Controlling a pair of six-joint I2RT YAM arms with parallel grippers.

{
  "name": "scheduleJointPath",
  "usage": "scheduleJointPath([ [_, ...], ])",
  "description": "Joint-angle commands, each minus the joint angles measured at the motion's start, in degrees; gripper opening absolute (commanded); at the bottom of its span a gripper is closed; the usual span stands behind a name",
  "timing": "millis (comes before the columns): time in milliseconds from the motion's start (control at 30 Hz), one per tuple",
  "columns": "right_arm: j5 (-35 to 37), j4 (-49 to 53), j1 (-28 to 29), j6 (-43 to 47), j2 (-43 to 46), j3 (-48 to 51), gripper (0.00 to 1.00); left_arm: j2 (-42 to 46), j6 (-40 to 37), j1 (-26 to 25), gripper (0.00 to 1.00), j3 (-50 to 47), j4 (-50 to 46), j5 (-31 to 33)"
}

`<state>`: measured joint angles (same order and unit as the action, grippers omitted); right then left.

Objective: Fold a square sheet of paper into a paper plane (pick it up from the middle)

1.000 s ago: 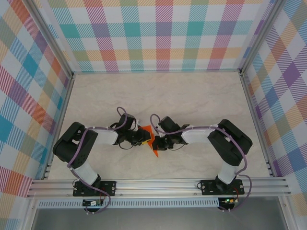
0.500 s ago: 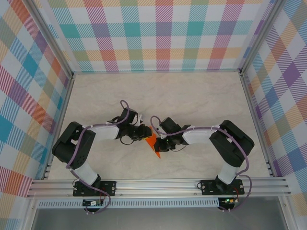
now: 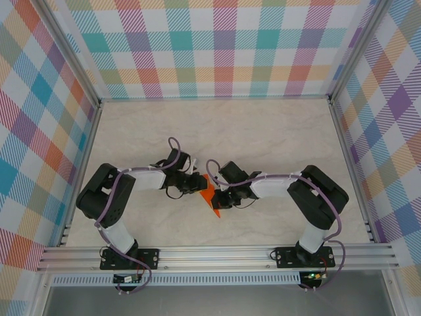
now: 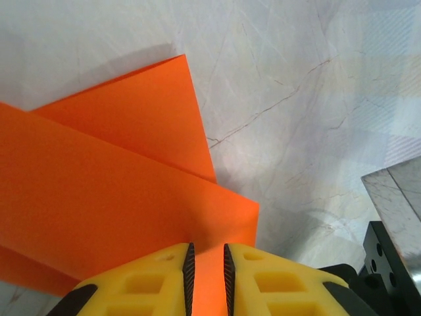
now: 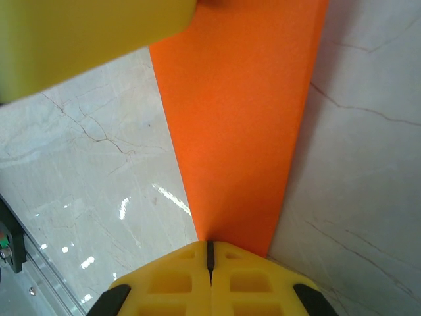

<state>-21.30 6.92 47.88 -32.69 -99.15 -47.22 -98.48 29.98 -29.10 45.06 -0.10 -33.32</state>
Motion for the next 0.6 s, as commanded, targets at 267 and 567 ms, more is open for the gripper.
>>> scheduleJointPath([
  [267, 1.2, 9.4, 0.3, 2.1, -0.9, 1.5, 0.00, -0.9, -3.4, 0.7, 0.20, 0.9, -2.7, 3.6],
  [567, 2.9, 12.1, 0.3, 1.9, -2.1, 1.0, 0.00, -0.4, -3.3, 2.4, 0.19, -0.2, -3.4, 8.9],
])
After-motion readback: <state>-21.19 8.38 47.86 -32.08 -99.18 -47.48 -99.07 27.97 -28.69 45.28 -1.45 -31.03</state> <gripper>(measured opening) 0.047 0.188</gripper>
